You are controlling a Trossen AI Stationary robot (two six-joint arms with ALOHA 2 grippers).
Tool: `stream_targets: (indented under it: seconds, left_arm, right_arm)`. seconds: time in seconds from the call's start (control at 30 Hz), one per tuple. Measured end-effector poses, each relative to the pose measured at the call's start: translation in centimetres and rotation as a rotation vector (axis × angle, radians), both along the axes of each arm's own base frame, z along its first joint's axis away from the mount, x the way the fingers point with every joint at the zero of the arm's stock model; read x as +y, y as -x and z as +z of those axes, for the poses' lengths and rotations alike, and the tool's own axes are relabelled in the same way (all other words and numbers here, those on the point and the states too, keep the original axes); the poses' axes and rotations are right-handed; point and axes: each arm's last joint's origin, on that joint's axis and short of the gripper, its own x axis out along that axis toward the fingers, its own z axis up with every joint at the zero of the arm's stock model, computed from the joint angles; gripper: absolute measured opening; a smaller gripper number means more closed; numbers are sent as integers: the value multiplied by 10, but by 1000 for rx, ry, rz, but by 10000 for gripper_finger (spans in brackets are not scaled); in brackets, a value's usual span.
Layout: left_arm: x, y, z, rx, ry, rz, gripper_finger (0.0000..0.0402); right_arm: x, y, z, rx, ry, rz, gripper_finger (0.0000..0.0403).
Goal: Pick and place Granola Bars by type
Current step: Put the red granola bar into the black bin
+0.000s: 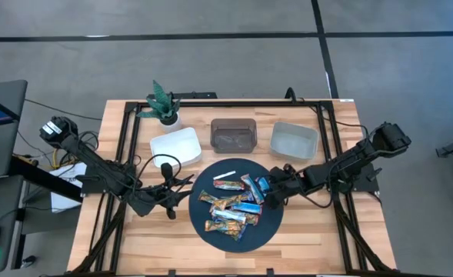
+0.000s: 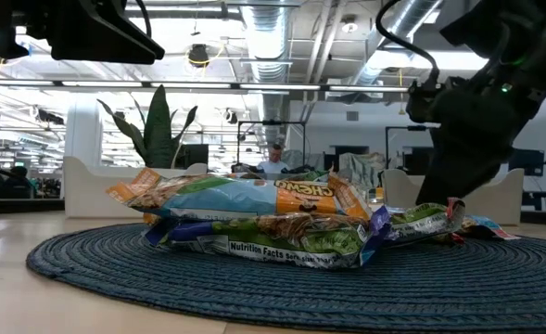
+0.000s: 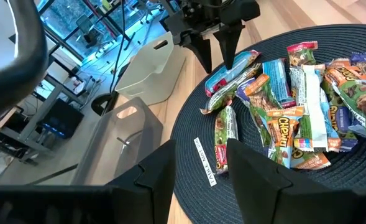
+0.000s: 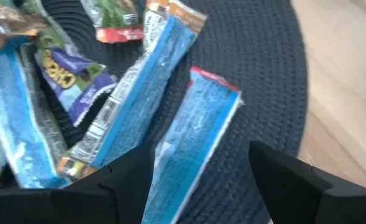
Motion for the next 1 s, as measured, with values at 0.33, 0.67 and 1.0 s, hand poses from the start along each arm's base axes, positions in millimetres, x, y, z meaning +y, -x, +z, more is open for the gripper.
stream_targets:
  seconds: [0.33,0.67,1.0]
  left_arm:
    - [0,0,0,0,0,0,138]
    - [0,0,0,1,0,0,138]
    - [0,0,0,1,-1,0,138]
  right_arm:
    - [1,0,0,7,-17,9,255]
    - [1,0,0,9,-15,12,255]
    - [6,0,1,-6,3,79,255]
